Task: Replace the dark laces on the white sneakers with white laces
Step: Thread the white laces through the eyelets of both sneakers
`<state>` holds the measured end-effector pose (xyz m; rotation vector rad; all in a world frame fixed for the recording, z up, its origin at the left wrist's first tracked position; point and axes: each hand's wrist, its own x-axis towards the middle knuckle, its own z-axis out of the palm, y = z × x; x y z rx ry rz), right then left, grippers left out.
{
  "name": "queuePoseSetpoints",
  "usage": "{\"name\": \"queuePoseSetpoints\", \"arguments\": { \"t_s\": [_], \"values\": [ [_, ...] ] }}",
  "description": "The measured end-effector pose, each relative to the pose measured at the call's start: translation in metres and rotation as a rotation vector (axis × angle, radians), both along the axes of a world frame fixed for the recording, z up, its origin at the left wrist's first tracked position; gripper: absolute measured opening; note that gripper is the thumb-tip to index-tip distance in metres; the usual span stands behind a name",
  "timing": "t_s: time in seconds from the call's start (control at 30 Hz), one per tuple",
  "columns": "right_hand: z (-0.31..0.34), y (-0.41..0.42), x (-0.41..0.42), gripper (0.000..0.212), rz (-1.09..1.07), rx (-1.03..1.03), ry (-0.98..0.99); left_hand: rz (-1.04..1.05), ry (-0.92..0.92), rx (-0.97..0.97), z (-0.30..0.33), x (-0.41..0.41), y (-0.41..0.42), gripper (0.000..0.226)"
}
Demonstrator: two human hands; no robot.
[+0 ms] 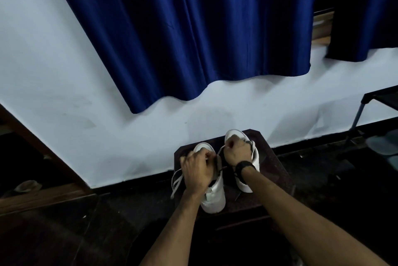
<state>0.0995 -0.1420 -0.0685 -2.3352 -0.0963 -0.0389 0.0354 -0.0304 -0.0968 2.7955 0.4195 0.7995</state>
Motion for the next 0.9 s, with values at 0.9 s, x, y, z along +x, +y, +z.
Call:
{"name": "queuePoseSetpoints", "arguments": {
  "t_s": [0.9],
  "values": [
    [0.154,-0.103,-0.026,0.023,0.62,1.373,0.113,0.255,-0.209,-0.118,0.003,-0.02,-0.015,0.043]
  ]
}}
